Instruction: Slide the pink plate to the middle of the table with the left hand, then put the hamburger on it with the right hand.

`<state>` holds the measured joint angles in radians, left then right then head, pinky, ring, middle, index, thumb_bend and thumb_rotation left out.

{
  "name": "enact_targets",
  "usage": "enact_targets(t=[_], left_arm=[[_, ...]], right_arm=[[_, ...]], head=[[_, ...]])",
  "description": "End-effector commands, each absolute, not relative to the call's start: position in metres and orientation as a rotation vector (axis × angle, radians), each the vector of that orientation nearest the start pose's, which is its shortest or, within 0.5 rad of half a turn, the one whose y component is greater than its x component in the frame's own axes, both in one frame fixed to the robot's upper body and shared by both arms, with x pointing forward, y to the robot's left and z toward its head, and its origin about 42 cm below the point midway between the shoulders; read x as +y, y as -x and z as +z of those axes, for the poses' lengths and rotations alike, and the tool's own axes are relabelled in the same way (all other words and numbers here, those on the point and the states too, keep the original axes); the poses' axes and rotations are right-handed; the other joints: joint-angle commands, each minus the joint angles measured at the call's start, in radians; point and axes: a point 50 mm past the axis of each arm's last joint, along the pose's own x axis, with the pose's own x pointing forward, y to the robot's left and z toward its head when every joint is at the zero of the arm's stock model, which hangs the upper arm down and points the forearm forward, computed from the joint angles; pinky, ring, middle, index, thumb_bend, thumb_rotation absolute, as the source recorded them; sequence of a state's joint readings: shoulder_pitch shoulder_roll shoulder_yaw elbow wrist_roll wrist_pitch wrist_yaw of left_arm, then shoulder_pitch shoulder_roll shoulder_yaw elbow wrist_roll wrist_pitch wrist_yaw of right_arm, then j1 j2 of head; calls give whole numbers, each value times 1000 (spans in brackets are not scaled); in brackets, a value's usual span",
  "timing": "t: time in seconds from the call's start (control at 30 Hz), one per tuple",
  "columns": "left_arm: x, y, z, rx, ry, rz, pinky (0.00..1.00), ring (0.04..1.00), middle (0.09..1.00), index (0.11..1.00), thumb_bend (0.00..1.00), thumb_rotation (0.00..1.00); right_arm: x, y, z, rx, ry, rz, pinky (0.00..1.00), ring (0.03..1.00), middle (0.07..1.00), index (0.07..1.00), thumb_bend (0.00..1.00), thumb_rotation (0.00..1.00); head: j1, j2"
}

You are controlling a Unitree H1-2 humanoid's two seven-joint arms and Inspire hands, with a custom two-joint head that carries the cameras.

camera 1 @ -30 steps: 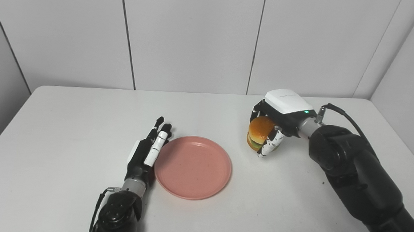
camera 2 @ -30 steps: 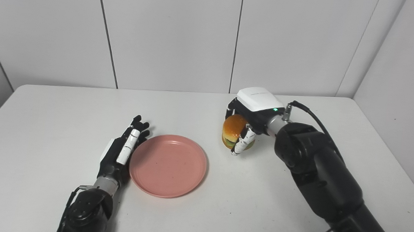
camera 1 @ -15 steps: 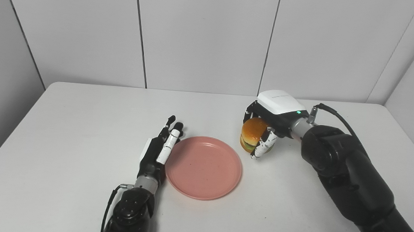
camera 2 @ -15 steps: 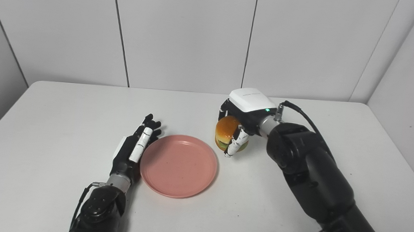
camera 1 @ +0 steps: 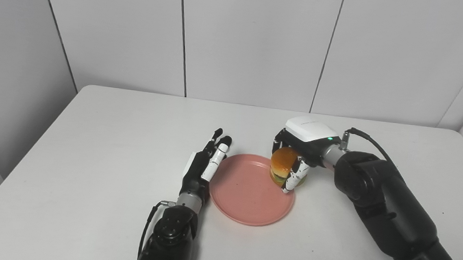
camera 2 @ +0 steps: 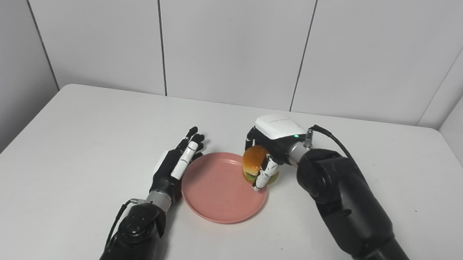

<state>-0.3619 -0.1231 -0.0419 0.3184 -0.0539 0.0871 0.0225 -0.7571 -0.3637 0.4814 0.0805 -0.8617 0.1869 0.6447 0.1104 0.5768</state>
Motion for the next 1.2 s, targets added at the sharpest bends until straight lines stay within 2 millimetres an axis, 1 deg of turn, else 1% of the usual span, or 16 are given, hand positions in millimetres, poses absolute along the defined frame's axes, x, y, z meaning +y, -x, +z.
enact_targets(t=[0.0, 0.07, 0.2, 0.3, 0.53, 0.6, 0.7, 0.77, 0.83, 0.97, 1.07, 1.17], left_arm=[[97, -388, 120, 100, 145, -202, 934, 949, 941, 936, 790, 806], [96, -388, 120, 100, 145, -199, 924, 943, 936, 934, 788, 808], [96, -388, 119, 104, 148, -198, 941, 944, 934, 939, 784, 811], [96, -389, 119, 103, 147, -198, 948, 944, 935, 938, 784, 816], [99, -387, 119, 103, 151, -199, 947, 942, 935, 942, 776, 813], [100, -387, 118, 104, 144, -200, 956, 943, 933, 942, 776, 821], [100, -388, 117, 108, 134, -200, 964, 944, 932, 947, 781, 836], [100, -387, 117, 109, 131, -198, 966, 944, 932, 947, 782, 837], [100, -387, 116, 108, 137, -199, 958, 948, 930, 959, 762, 832], [101, -387, 116, 106, 133, -197, 982, 940, 928, 959, 741, 829], [101, -387, 116, 107, 131, -196, 985, 951, 936, 956, 745, 834], [101, -386, 116, 107, 132, -198, 966, 955, 942, 960, 755, 832]], right_arm=[[-136, -456, 323, -327, 1518, 556, 297, 382, 448, 508, 524, 0], [-131, -458, 322, -330, 1520, 564, 279, 361, 441, 509, 523, 0], [-123, -460, 322, -329, 1526, 571, 299, 384, 455, 507, 524, 2], [-118, -460, 320, -325, 1511, 579, 294, 378, 461, 499, 526, 0], [-105, -458, 304, -309, 1478, 607, 308, 382, 464, 497, 527, 1], [-101, -458, 299, -298, 1470, 611, 321, 396, 472, 493, 526, 1], [-95, -457, 296, -287, 1470, 618, 362, 446, 498, 473, 525, 1], [-93, -457, 295, -287, 1464, 620, 361, 447, 499, 472, 525, 1], [-91, -456, 293, -286, 1454, 621, 376, 467, 512, 459, 523, 0], [-90, -456, 290, -278, 1428, 625, 389, 479, 515, 456, 522, 0], [-89, -456, 286, -267, 1405, 637, 394, 483, 519, 451, 521, 0], [-88, -457, 282, -255, 1410, 644, 399, 485, 511, 463, 523, 0]], head=[[4, -1], [6, -2], [10, -4], [11, -4], [5, -5], [1, -6], [-2, -8], [-3, -10], [-3, -10], [-7, -9], [-7, -8], [-7, -7]])
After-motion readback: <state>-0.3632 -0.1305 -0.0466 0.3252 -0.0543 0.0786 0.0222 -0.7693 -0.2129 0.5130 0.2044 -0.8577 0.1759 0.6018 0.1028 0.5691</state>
